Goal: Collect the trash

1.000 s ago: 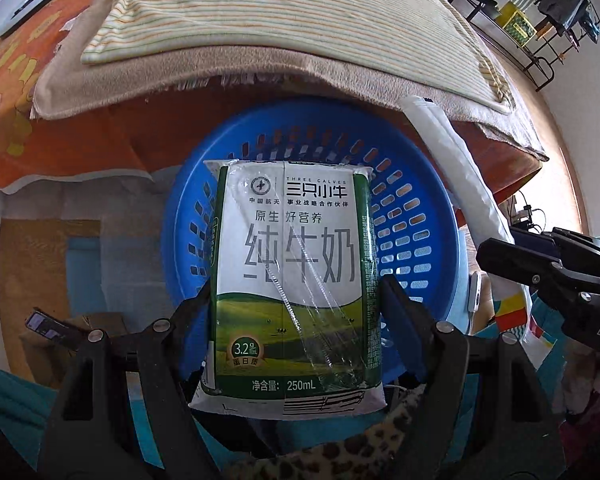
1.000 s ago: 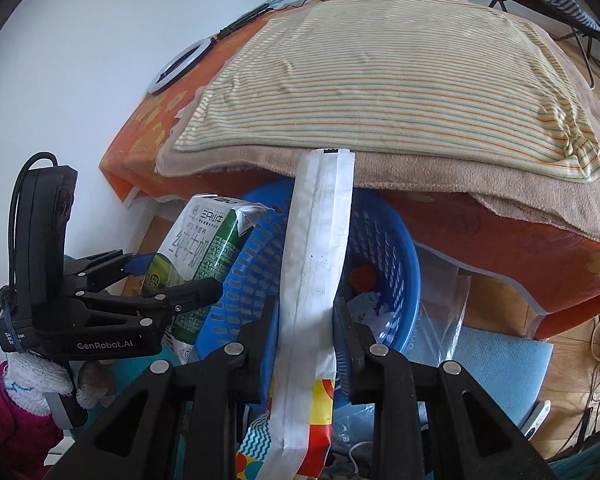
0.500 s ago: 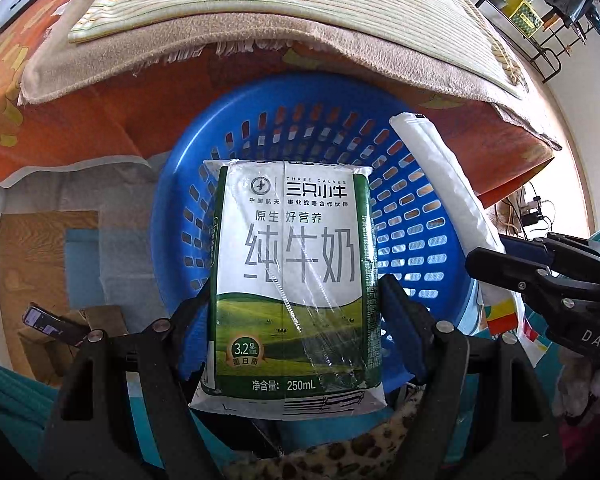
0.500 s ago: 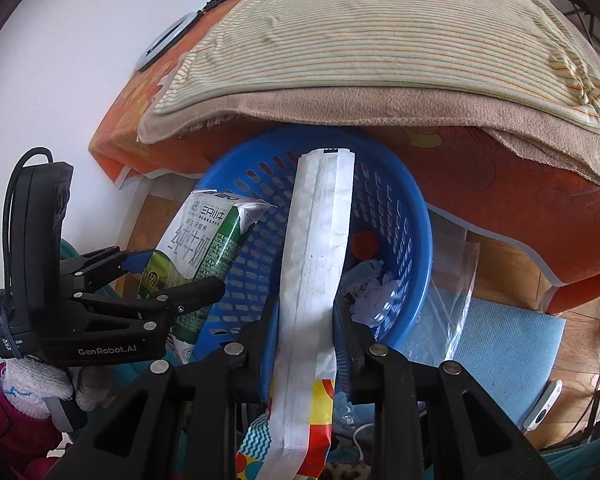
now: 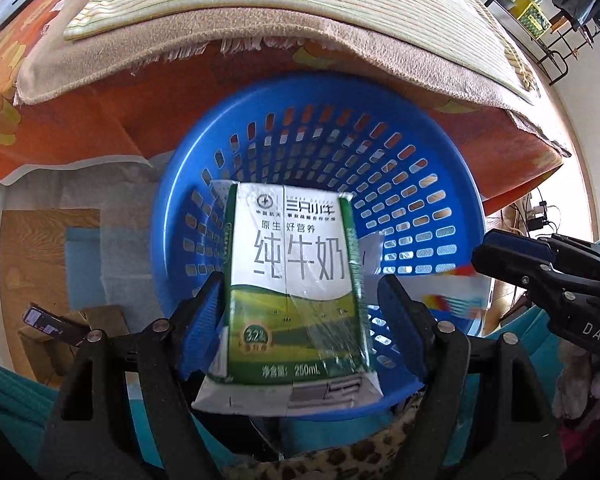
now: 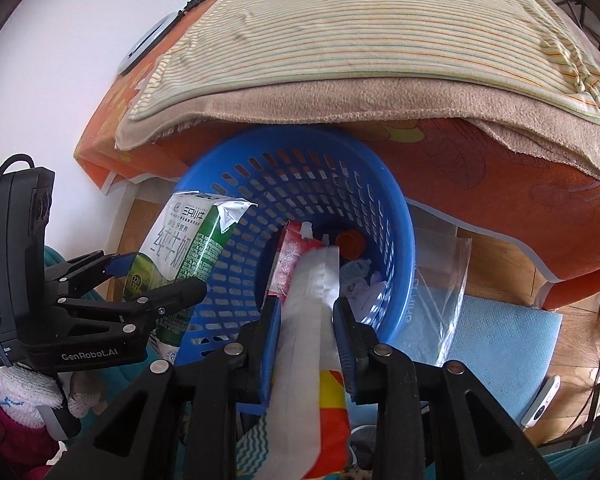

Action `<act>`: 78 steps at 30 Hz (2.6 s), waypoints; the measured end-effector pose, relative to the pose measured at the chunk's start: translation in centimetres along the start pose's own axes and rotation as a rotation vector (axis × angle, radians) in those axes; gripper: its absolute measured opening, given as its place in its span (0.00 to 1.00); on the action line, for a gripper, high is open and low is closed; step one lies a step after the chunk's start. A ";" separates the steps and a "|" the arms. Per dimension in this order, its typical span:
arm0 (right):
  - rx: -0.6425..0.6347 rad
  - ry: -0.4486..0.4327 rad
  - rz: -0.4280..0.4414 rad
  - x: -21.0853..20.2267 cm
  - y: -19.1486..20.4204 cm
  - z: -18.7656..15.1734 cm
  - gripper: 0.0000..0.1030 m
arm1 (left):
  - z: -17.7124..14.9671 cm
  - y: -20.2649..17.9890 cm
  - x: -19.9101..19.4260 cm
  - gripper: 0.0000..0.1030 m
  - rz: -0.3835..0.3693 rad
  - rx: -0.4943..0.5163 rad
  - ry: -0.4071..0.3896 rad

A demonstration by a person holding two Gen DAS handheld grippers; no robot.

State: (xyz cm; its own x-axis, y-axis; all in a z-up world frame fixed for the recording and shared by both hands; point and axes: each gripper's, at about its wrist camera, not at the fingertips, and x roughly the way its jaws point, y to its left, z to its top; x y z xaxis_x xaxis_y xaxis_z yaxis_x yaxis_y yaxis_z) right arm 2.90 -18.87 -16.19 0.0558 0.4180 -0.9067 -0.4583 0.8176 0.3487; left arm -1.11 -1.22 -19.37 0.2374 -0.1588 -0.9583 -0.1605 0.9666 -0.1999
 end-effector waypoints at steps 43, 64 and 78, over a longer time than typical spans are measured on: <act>0.029 -0.170 -0.096 -5.2 -0.5 2.1 0.83 | 3.4 -0.8 -6.9 0.77 0.039 0.010 -0.197; 0.024 -0.454 -0.075 -15.0 1.4 2.6 0.89 | 4.5 -3.8 -17.5 0.85 -0.051 0.016 -0.442; 0.034 -0.495 -0.026 -16.6 1.7 3.4 0.89 | 4.6 -4.4 -20.1 0.87 -0.080 0.012 -0.492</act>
State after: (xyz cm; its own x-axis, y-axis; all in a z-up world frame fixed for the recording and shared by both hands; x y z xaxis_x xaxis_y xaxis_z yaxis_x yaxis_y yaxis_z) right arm 4.21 -23.05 0.29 0.4851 0.5283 -0.6968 -0.4226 0.8393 0.3421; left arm -0.72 -1.34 1.70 0.6728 -0.1214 -0.7298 -0.1129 0.9581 -0.2634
